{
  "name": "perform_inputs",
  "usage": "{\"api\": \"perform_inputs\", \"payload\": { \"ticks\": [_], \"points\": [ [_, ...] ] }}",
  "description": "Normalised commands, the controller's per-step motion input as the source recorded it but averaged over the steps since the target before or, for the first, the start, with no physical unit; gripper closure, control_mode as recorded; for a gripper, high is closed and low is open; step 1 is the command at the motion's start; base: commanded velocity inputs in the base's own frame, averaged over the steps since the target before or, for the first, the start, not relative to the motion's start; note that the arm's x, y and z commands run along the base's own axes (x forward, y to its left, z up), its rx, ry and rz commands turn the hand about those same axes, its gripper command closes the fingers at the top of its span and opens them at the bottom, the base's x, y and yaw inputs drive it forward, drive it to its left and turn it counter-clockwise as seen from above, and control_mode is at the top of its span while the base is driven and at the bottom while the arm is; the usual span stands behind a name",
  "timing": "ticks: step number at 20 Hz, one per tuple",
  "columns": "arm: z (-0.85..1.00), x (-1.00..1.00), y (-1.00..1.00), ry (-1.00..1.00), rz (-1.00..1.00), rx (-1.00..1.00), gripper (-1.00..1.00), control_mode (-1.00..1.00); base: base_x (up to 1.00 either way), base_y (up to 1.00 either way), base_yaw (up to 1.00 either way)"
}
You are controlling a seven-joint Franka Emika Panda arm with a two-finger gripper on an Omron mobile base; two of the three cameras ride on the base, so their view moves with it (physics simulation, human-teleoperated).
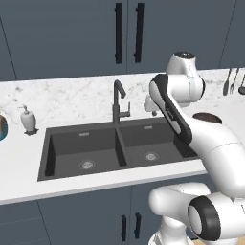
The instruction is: Pick the pan and sponge and place them into the sink. Then turn on the water.
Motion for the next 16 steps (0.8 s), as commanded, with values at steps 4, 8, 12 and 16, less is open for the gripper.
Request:
{"api": "perform_inputs", "payload": {
  "ticks": [4,8,12,16],
  "points": [
    [0.00,0.00,0.00,0.00,0.00,0.00,-1.00,1.00,0.10,-0.21,0.00],
    [0.00,0.00,0.00,0.00,0.00,0.00,-1.00,1.00,0.38,-0.20,-0.04],
    [0.00,0.00,0.00,0.00,0.00,0.00,-1.00,1.00,0.54,-0.08,-0.08],
    [0.00,0.00,0.00,0.00,0.00,0.00,-1.00,1.00,0.46,-0.02,-0.11]
  ]
}}
